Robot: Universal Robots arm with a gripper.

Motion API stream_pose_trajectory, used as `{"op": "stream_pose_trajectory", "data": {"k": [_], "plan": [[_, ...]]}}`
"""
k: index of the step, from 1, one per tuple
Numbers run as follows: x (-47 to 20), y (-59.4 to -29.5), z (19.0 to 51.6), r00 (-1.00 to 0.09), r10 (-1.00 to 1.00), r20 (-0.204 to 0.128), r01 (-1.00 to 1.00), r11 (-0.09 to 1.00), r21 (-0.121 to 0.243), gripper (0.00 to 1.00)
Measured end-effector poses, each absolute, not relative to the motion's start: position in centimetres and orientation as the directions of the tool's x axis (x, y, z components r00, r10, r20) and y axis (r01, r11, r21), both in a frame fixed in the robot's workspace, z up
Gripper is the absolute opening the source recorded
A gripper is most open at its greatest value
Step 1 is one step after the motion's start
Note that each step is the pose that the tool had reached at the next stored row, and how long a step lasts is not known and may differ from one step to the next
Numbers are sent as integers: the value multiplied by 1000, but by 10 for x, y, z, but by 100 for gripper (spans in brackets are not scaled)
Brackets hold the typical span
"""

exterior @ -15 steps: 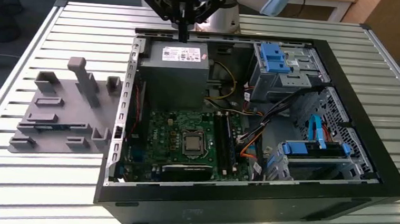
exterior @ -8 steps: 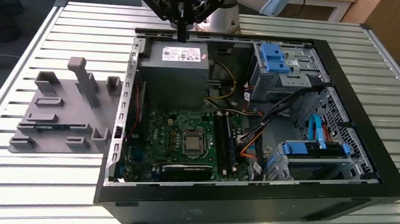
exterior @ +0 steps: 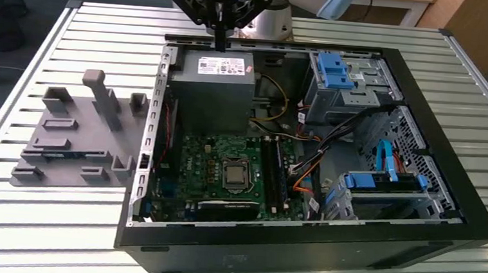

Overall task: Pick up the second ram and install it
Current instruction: 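Reach for the second ram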

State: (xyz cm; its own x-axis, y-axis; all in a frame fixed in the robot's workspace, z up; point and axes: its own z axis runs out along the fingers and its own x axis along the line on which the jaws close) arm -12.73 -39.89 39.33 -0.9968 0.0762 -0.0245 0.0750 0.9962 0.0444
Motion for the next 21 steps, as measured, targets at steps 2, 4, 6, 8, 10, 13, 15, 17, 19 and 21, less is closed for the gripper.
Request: {"op": "stream_pose_trajectory", "data": {"k": [2,4,6,8,10,13,15,17,19,21], "plan": [[-128,-399,393,-997,76,-24,75,996,44,11],[-128,-399,393,-997,76,-24,75,996,44,11],[-129,-399,393,-997,76,-24,75,996,44,11],[-129,-399,393,-997,76,-24,75,996,44,11],[-130,-399,393,-997,76,-24,75,996,44,11],[-130,-399,393,-997,76,-24,75,996,44,11],[-131,-399,393,-997,76,-24,75,996,44,11],[-131,-399,393,-997,76,-25,75,996,44,11],[-132,-399,393,-997,76,-24,75,996,44,11],[-133,-399,393,-997,76,-24,75,996,44,11]]}}
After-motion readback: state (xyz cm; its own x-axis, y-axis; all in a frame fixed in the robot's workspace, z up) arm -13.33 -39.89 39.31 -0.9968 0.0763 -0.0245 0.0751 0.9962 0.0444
